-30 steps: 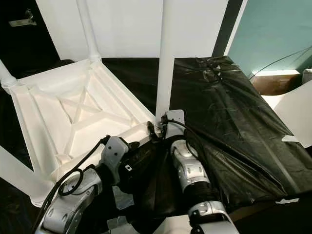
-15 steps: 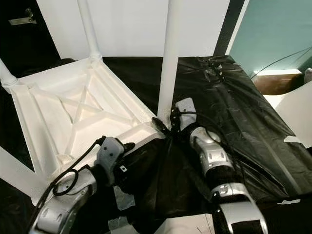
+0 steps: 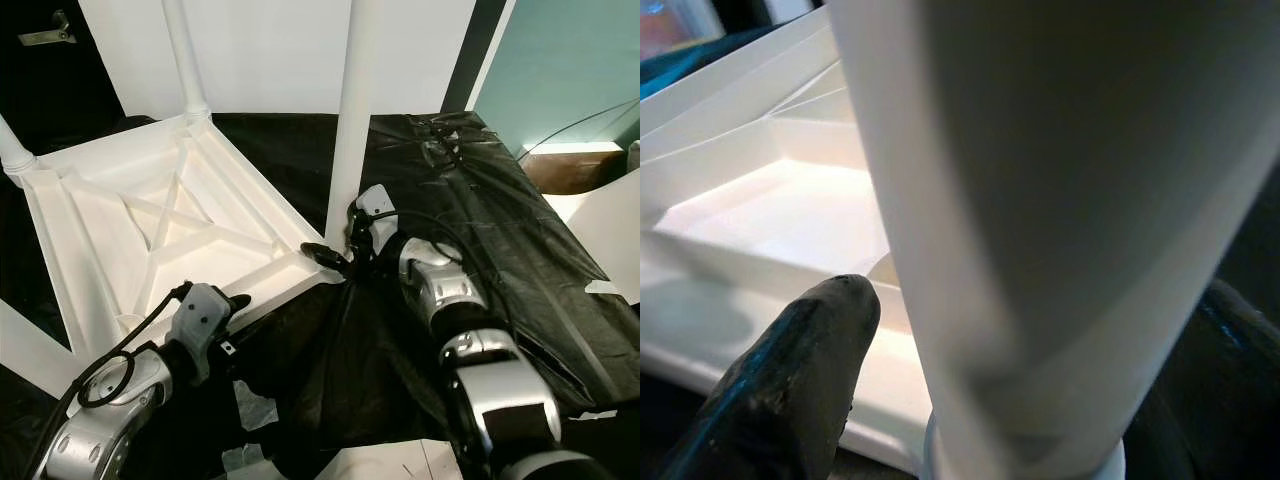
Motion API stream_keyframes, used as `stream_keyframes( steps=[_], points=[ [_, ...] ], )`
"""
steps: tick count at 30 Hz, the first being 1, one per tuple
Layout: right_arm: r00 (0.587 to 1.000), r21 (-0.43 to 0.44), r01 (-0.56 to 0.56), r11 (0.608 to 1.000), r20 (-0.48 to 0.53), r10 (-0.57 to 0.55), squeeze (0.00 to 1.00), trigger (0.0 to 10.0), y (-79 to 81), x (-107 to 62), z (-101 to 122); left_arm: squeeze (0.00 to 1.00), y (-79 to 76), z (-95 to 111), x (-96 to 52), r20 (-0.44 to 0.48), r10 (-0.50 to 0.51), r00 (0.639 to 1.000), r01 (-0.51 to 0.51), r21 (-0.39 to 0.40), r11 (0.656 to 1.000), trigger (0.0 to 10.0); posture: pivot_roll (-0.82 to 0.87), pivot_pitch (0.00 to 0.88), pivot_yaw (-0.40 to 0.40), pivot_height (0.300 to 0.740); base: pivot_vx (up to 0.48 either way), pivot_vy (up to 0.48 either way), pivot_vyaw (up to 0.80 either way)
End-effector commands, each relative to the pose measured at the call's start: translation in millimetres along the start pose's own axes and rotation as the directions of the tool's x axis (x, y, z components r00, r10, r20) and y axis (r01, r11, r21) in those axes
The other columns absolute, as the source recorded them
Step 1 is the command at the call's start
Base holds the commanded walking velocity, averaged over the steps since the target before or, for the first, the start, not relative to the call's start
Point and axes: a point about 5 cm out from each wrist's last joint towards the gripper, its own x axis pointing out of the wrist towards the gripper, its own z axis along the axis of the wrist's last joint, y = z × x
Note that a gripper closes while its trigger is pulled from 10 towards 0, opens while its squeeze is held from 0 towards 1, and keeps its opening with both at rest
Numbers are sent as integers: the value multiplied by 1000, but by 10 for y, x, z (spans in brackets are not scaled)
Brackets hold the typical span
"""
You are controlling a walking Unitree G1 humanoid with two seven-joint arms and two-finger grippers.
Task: Building children table
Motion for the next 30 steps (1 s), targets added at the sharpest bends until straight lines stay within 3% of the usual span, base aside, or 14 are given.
stream_keyframes(
  steps=[1, 14, 19, 20, 22, 25, 28, 30],
  points=[
    [997, -27, -70, 997, -35, 69, 0, 10000, 20, 5, -10, 0, -19, 7, -15, -7, -11, 1000, 11, -1, 1000, 10000, 191, 87, -65, 740, 0, 0, 0],
    [955, -23, -292, 956, -63, 291, 0, 10000, 29, -83, 59, 0, -61, 16, -51, -13, -8, 1000, 8, -13, 1000, 10000, 211, 108, -64, 740, 0, 0, 0],
    [904, -4, -427, 904, -43, 426, 0, 10000, 123, -128, 59, 0, -85, 7, -62, -17, -5, 1000, 5, -25, 1000, 10000, 202, 115, -61, 740, 0, 0, 0],
    [874, -4, -486, 874, -31, 486, 0, 10000, 206, -114, 59, 0, -97, 17, -44, -12, -8, 1000, 8, -31, 999, 10000, 195, 114, -59, 740, 0, 0, 0],
    [862, -14, -506, 862, -29, 506, 0, 10000, 244, -103, 59, 0, -103, 26, -34, -9, -11, 1000, 10, -33, 999, 10000, 195, 114, -59, 740, 0, 0, 0],
    [860, -17, -510, 860, -30, 509, 0, 10000, 247, -102, 58, 0, -104, 28, -33, -8, -11, 1000, 11, -33, 999, 10000, 195, 114, -59, 740, 0, 0, 0],
    [930, -26, -368, 930, -15, 367, 0, 10000, 148, -61, 34, 0, -113, 54, -21, 9, -23, 1000, 23, -42, 999, 10000, 188, 106, -61, 740, 0, 0, 0],
    [938, -27, -346, 938, -8, 346, 0, 10000, 140, -54, 31, 0, -113, 59, -18, 11, -24, 1000, 25, -43, 999, 10000, 188, 106, -61, 740, 0, 0, 0]
  ],
)
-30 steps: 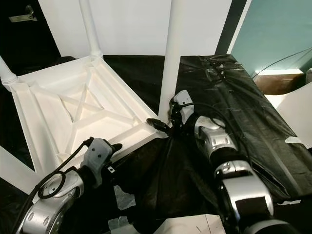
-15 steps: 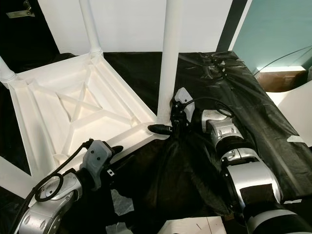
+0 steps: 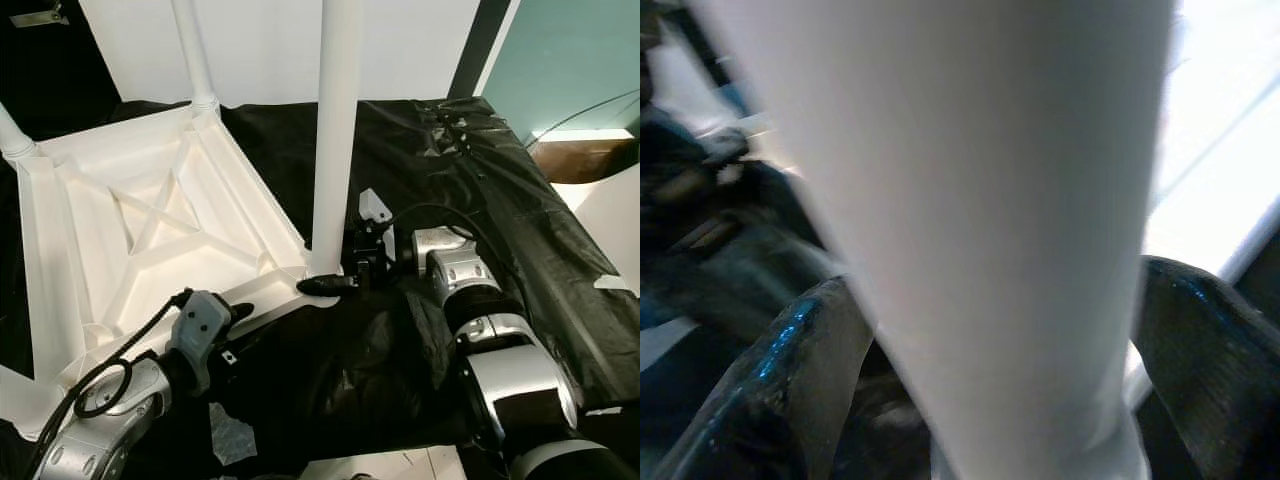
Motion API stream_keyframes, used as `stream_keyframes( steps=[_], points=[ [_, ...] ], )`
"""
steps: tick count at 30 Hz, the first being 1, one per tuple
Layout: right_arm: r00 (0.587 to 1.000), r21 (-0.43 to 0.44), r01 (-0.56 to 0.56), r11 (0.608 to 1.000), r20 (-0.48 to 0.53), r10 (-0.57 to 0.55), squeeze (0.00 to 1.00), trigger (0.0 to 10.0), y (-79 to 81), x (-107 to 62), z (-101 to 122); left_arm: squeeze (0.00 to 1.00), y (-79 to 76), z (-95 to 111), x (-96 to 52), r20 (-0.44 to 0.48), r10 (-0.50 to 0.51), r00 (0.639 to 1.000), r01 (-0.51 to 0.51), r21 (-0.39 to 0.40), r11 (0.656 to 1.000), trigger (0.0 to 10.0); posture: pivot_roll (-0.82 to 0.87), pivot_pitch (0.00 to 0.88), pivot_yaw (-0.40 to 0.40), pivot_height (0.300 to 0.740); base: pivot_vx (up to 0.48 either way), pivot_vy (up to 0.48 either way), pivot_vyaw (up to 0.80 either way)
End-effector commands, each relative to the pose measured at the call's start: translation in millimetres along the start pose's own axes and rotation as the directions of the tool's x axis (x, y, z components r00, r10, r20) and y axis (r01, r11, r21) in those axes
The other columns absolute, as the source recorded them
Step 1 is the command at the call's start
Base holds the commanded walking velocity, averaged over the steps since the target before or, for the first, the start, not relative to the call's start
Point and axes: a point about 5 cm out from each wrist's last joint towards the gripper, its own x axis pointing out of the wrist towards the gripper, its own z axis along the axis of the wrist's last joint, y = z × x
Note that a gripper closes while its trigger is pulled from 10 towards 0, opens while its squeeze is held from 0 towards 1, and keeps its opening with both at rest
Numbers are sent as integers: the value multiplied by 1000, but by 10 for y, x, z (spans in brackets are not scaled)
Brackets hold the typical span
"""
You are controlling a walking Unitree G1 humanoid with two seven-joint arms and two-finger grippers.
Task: Building children table
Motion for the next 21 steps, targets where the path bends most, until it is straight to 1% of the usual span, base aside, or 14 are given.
stream_keyframes(
  steps=[1, 5, 6, 7, 8, 12, 13, 14, 15, 16, 17, 19, 20, 21],
  points=[
    [999, -22, 37, 999, -3, -37, 0, 9529, -25, -2, 12, 0, -17, 11, 14, 2, 4, 1000, -4, -5, 1000, 10000, 185, 98, -63, 740, 0, 0, 0],
    [999, -27, 50, 998, 2, -50, 0, 9529, -15, 19, 5, 0, -12, 14, 27, 5, 6, 1000, -6, -3, 1000, 10000, 185, 98, -63, 740, 0, 0, 0],
    [998, -19, 65, 998, 13, -65, 0, 0, -8, 39, -3, 0, -17, 17, 39, 7, 5, 1000, -5, -4, 1000, 10000, 184, 92, -64, 740, 0, 0, 0],
    [997, -8, 80, 997, 21, -80, 0, 0, 2, 54, -16, 0, -27, 21, 48, 10, 3, 1000, -3, -5, 1000, 10000, 183, 90, -64, 740, 0, 0, 0],
    [991, 10, 127, 992, 33, -127, 0, 0, 18, 82, -45, 0, -44, 24, 61, 14, 0, 1000, 0, -8, 1000, 10000, 181, 85, -64, 740, 0, 0, 0],
    [984, 25, 173, 985, 37, -174, 0, 0, 19, 102, -75, 0, -47, 23, 67, 17, -1, 1000, 2, -9, 1000, 10000, 180, 84, -64, 740, 0, 0, 0],
    [976, 33, 216, 976, 22, -217, 0, 2431, 18, 127, -117, 0, -44, 27, 77, 19, -2, 1000, 3, -8, 1000, 10000, 176, 81, -62, 740, 0, 0, 0],
    [968, 33, 249, 968, 8, -249, 0, 9373, 26, 150, -151, 0, -38, 32, 88, 21, -3, 1000, 3, -7, 1000, 10000, 173, 77, -64, 740, 0, 0, 0],
    [962, 46, 274, 961, 0, -274, 0, 10000, 36, 174, -182, 0, -32, 38, 98, 24, -4, 1000, 4, -6, 1000, 10000, 171, 77, -64, 740, 0, 0, 0],
    [954, 62, 300, 952, 2, -300, 0, 10000, 43, 194, -200, 0, -27, 44, 106, 26, -4, 1000, 4, -5, 1000, 10000, 171, 77, -64, 740, 0, 0, 0],
    [954, 62, 300, 952, 2, -300, 0, 10000, 43, 194, -200, 0, -27, 44, 106, 26, -4, 1000, 4, -5, 1000, 10000, 171, 77, -64, 740, 0, 0, 0],
    [932, 94, 361, 928, 6, -363, 0, 10000, 65, 243, -231, 0, -20, 49, 119, 29, -6, 1000, 6, -3, 1000, 10000, 163, 73, -63, 740, 0, 0, 0],
    [921, 105, 384, 918, 23, -388, 0, 10000, 108, 291, -239, 0, -21, 49, 126, 30, -9, 999, 9, -2, 1000, 10000, 157, 70, -59, 740, 0, 0, 0],
    [921, 105, 384, 918, 23, -388, 0, 10000, 108, 291, -239, 0, -21, 49, 126, 30, -9, 999, 9, -2, 1000, 10000, 157, 70, -59, 740, 0, 0, 0]
  ],
)
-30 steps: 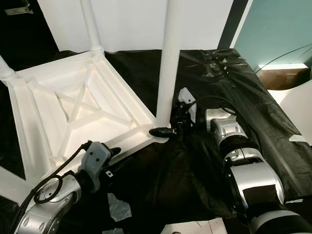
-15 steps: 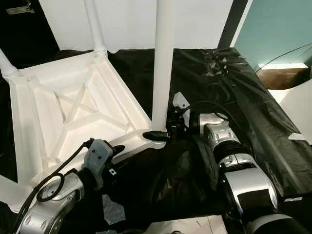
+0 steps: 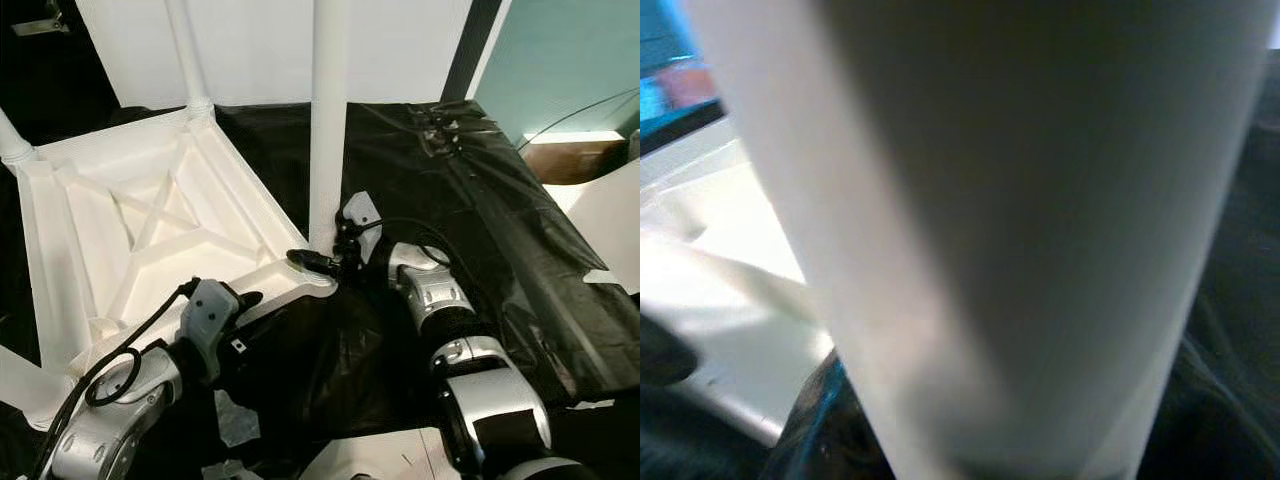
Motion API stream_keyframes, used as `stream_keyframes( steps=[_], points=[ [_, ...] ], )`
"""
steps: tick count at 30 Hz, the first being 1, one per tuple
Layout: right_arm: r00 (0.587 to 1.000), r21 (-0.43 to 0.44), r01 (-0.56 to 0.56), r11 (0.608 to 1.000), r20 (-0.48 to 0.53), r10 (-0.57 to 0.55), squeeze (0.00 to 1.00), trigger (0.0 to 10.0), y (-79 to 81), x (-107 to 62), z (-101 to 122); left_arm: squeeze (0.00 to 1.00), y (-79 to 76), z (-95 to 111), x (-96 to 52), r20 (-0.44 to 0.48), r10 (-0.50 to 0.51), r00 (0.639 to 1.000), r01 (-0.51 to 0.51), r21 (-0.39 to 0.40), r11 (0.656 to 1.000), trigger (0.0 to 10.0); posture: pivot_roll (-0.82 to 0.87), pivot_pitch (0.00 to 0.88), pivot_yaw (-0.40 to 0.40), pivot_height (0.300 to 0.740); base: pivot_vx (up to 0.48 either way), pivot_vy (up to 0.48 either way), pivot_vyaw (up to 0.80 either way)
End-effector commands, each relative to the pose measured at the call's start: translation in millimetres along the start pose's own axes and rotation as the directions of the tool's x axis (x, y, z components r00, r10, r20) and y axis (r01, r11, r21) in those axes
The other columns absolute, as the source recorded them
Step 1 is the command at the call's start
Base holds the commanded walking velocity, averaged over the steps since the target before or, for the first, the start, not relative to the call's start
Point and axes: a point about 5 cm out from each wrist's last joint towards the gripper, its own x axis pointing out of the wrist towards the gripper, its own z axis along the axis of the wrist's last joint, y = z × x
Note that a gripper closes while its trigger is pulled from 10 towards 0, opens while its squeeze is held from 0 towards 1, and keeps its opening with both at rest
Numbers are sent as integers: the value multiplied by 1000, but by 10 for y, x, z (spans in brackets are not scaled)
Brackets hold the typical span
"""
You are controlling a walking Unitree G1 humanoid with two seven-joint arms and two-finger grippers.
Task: Building children table
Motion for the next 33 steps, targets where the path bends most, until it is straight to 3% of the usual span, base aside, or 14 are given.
stream_keyframes(
  steps=[1, 3, 7, 9, 11, 13, 16, 20, 27, 28, 33],
  points=[
    [999, 45, 36, 998, -38, -34, 0, 10000, 75, 8, -133, 0, -18, -32, 17, -7, -7, 1000, 7, -2, 1000, 10000, 157, 70, -59, 740, 0, 0, 0],
    [999, 49, 44, 998, -30, -42, 0, 10000, 103, 15, -134, 0, -19, -32, 20, -7, -9, 1000, 9, -2, 1000, 10000, 157, 70, -59, 740, 0, 0, 0],
    [985, 83, 173, 981, -29, -171, 0, 10000, 246, 114, -162, 0, -37, -34, 50, -4, -24, 1000, 24, -3, 1000, 10000, 146, 63, -54, 740, 0, 0, 0],
    [959, 105, 284, 953, -51, -280, 0, 10000, 325, 150, -198, 0, -42, -36, 63, -2, -30, 1000, 30, -3, 1000, 10000, 145, 55, -56, 740, 0, 0, 0],
    [959, 105, 284, 953, -51, -280, 0, 10000, 325, 150, -198, 0, -42, -36, 63, -2, -30, 1000, 30, -3, 1000, 10000, 145, 55, -56, 740, 0, 0, 0],
    [938, 112, 346, 931, -60, -342, 0, 10000, 358, 151, -211, 0, -53, -40, 67, -3, -36, 999, 36, -3, 999, 10000, 146, 54, -56, 740, 0, 0, 0],
    [855, 117, 519, 847, -84, -512, 0, 10000, 393, 104, -224, 0, -85, -58, 60, -10, -57, 998, 57, -1, 998, 10000, 146, 55, -55, 740, 0, 0, 0],
    [829, 143, 559, 816, -88, -553, 0, 10000, 445, 87, -222, 0, -77, -70, 46, -14, -57, 998, 57, 1, 998, 10000, 146, 55, -55, 740, 0, 0, 0],
    [821, 152, 568, 809, -32, -570, 0, 10000, 472, 57, -118, 0, -55, -77, 43, -11, -43, 999, 43, 2, 999, 10000, 141, 42, -49, 740, 0, 0, 0],
    [818, 151, 570, 807, -15, -575, 1000, 10000, 452, 43, -86, 0, -51, -77, 47, -10, -43, 999, 43, 3, 999, 10000, 140, 38, -44, 740, 0, 0, 0],
    [850, 134, 516, 846, 41, -525, 1000, 10000, 394, 10, 5, 0, -15, -61, 62, -2, -32, 999, 32, 14, 999, 10000, 139, 34, -41, 740, 0, 0, 0]
  ],
)
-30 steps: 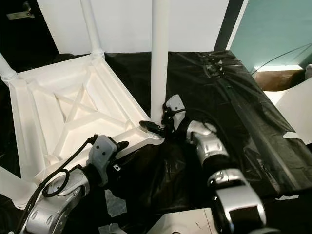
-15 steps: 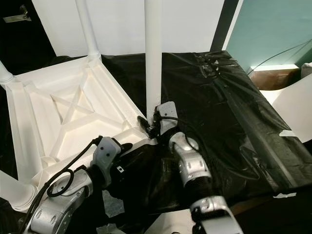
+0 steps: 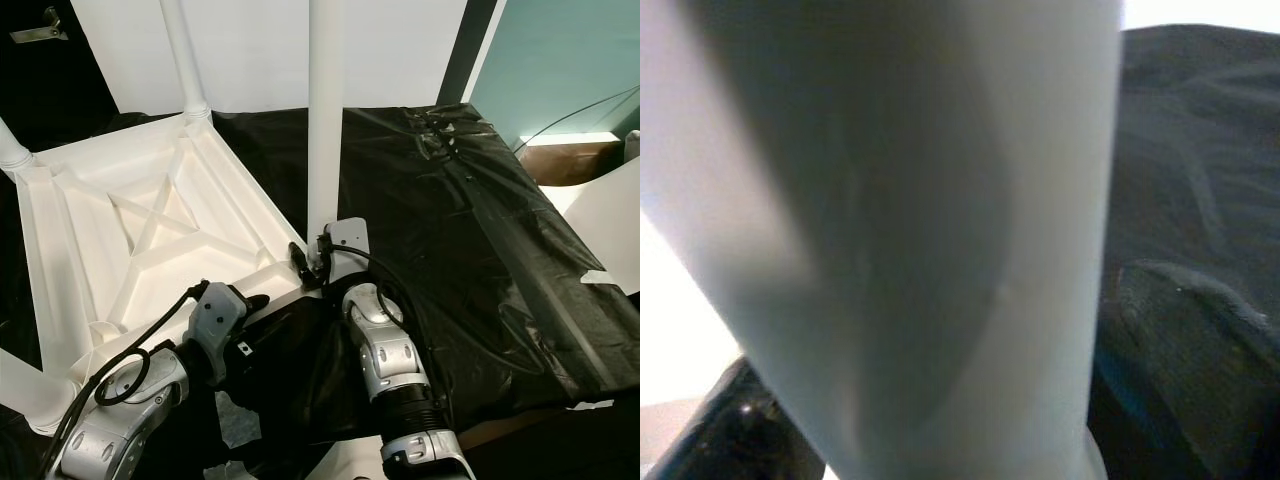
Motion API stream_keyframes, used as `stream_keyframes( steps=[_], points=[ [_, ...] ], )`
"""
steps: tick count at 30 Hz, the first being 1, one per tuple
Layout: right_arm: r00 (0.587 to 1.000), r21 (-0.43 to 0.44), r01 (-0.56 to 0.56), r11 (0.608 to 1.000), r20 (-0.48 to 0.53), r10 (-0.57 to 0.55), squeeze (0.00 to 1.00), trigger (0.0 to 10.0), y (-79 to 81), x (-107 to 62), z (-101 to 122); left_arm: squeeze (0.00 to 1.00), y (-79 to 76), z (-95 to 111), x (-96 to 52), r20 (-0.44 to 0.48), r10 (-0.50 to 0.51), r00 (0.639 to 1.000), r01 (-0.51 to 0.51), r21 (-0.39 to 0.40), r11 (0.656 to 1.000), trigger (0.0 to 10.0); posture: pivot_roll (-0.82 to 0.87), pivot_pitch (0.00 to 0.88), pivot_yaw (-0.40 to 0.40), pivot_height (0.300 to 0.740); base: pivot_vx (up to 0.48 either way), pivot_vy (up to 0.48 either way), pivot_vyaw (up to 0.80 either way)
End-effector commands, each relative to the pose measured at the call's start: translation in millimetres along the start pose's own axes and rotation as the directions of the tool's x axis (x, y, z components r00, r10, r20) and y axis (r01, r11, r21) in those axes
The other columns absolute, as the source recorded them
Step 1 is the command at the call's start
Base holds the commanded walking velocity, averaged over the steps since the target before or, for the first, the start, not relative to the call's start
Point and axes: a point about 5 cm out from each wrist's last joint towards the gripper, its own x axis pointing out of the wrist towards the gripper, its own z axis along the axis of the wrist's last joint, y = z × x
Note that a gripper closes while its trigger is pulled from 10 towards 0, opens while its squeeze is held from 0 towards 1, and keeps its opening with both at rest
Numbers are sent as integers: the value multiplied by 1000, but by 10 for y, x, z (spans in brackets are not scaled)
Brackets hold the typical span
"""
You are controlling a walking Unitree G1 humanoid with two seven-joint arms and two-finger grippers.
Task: Building children table
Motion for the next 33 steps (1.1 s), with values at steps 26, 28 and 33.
stream_keyframes(
  steps=[26, 28, 33],
  points=[
    [775, -181, -629, 756, -219, 593, 0, 2784, -416, 112, 112, 0, 78, -21, -27, -12, 13, 1000, -13, 20, 1000, 10000, 168, 9, -41, 740, 0, 0, 0],
    [764, -180, -641, 746, -246, 596, 0, 0, -465, 103, 93, 0, 79, -20, -35, -11, 20, 1000, -20, 16, 1000, 10000, 172, 11, -44, 740, 0, 0, 0],
    [746, -163, -659, 734, -271, 609, 0, 0, -532, 93, 60, 0, 76, -23, -43, -11, 27, 1000, -27, 13, 1000, 10000, 172, 17, -49, 740, 0, 0, 0]
  ],
)
